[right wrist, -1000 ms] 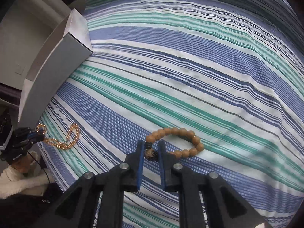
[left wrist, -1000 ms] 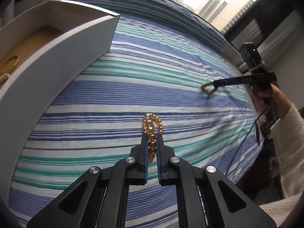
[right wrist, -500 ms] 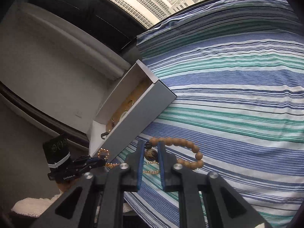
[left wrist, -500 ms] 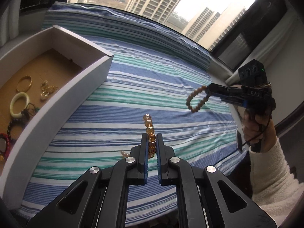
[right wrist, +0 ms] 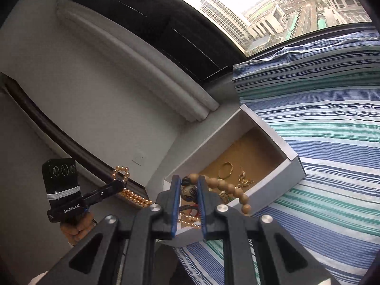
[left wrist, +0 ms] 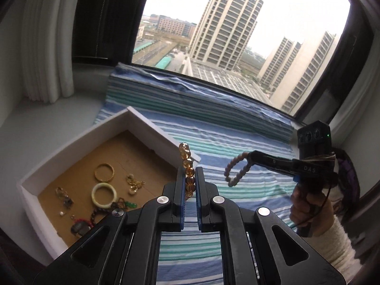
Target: Organize jewelry
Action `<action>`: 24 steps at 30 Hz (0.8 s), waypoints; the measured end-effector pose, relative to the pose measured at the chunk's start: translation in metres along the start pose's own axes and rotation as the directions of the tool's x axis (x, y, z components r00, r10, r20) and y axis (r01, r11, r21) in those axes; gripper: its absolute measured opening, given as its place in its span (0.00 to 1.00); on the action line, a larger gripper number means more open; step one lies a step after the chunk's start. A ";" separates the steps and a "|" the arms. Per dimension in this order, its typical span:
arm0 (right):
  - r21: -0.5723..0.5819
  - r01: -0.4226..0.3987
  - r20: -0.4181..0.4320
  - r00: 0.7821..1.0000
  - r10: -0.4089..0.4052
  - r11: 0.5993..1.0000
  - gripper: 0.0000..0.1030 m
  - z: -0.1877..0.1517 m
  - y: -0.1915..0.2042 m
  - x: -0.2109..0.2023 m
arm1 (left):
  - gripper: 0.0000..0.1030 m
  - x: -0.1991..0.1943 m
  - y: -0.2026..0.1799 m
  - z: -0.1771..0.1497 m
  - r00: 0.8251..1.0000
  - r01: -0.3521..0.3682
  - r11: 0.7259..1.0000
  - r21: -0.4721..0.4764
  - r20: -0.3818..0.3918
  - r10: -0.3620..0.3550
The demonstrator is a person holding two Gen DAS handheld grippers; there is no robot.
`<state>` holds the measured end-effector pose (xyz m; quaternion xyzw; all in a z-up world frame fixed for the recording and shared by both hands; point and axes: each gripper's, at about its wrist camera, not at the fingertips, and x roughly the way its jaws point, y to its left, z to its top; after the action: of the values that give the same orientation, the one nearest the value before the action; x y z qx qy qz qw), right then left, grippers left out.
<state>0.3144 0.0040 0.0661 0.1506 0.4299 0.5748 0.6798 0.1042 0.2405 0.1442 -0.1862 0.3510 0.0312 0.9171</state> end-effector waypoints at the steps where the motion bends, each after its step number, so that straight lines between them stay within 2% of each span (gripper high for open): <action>1: -0.006 0.008 0.002 1.000 -0.008 1.000 0.14 0.006 0.002 0.011 | 0.05 0.004 0.008 0.006 1.000 -0.017 1.000 -0.006 0.007 0.017; 6: -0.033 0.055 -0.031 0.998 -0.056 0.998 0.14 0.028 -0.001 0.068 | 0.05 0.046 0.054 0.017 0.995 -0.097 0.995 -0.033 0.007 0.097; 10: -0.055 0.146 -0.076 0.986 -0.150 0.988 0.14 0.034 -0.025 0.120 | 0.05 0.099 0.089 0.011 0.990 -0.139 0.989 -0.055 -0.039 0.137; 15: -0.129 0.328 -0.143 0.927 -0.345 0.936 0.14 0.018 -0.057 0.174 | 0.06 0.152 0.118 -0.015 0.975 -0.206 0.977 -0.058 -0.096 0.200; 18: -0.163 0.391 -0.166 0.894 -0.416 0.906 0.16 0.002 -0.070 0.189 | 0.07 0.165 0.123 -0.034 0.962 -0.259 0.965 -0.036 -0.100 0.254; 19: -0.184 0.417 -0.171 0.878 -0.447 0.890 0.23 -0.003 -0.071 0.192 | 0.16 0.164 0.122 -0.040 0.958 -0.275 0.961 -0.027 -0.095 0.272; 20: -0.206 0.434 -0.175 0.865 -0.470 0.877 0.31 -0.008 -0.071 0.195 | 0.35 0.162 0.121 -0.046 0.954 -0.290 0.957 -0.021 -0.088 0.288; 21: -0.226 0.448 -0.172 0.856 -0.488 0.865 0.50 -0.012 -0.069 0.195 | 0.47 0.157 0.117 -0.051 0.947 -0.315 0.949 -0.018 -0.069 0.313; 22: -0.245 0.462 -0.161 0.848 -0.505 0.853 0.64 -0.016 -0.066 0.193 | 0.69 0.150 0.114 -0.057 0.937 -0.349 0.937 -0.020 -0.038 0.348; 23: -0.261 0.472 -0.149 0.842 -0.518 0.842 0.68 -0.018 -0.062 0.193 | 0.81 0.143 0.110 -0.062 0.922 -0.387 0.922 -0.026 0.000 0.387; 24: -0.278 0.478 -0.139 0.838 -0.527 0.833 0.72 -0.022 -0.057 0.191 | 0.85 0.137 0.106 -0.065 0.906 -0.421 0.907 -0.032 0.035 0.422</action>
<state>0.3291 0.1555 -0.0649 -0.1101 0.4535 0.4335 0.7709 0.1457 0.3053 -0.0239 -0.1165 0.3636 0.2364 0.8935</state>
